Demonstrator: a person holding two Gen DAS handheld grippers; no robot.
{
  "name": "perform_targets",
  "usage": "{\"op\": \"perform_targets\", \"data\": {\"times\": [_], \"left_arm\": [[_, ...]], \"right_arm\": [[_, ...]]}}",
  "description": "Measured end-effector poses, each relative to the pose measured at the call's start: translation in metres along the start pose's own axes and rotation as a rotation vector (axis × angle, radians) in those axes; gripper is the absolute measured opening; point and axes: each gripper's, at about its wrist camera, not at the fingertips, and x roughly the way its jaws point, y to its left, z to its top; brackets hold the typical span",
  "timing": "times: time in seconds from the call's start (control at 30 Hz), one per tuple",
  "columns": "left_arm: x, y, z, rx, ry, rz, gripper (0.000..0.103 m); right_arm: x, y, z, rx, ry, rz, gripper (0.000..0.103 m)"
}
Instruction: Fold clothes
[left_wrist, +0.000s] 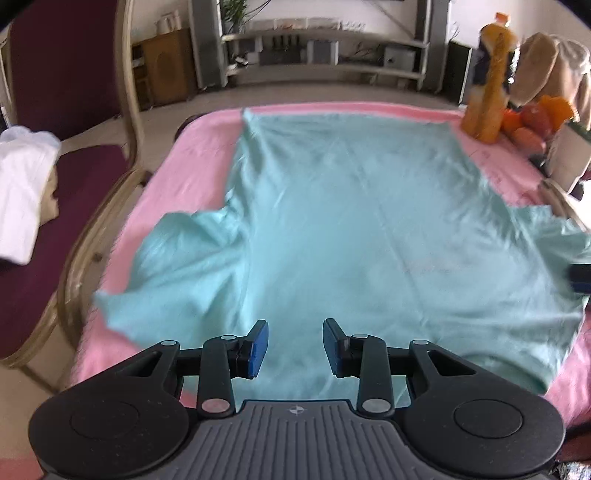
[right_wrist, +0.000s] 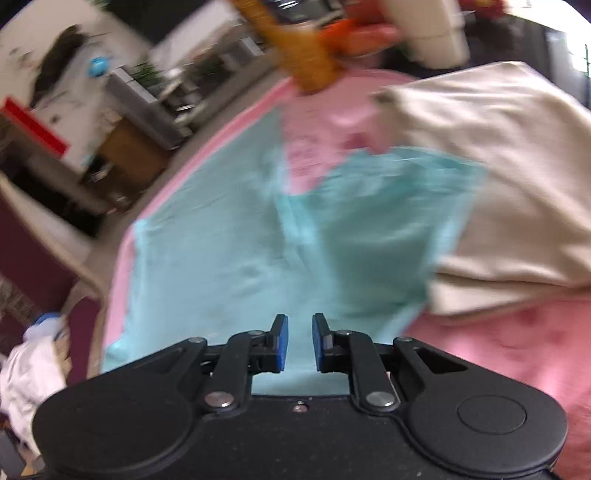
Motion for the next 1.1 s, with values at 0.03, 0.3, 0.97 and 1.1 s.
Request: {"op": "perform_targets", "data": {"times": [0.03, 0.3, 0.97, 1.1], "left_arm": [[0.004, -0.003, 0.000, 0.007, 0.006, -0.010, 0.033], [0.014, -0.020, -0.013, 0.117, 0.108, -0.030, 0.033], [-0.007, -0.016, -0.025, 0.136, 0.166, -0.120, 0.029], [-0.010, -0.018, -0.028, 0.184, 0.194, -0.125, 0.029]], "right_arm": [[0.008, 0.006, 0.000, -0.012, 0.012, 0.021, 0.015], [0.031, 0.026, -0.012, -0.119, 0.110, -0.027, 0.012], [-0.004, 0.028, -0.038, -0.187, 0.208, 0.014, 0.019], [-0.001, 0.026, -0.039, -0.165, 0.262, 0.022, 0.011]]}}
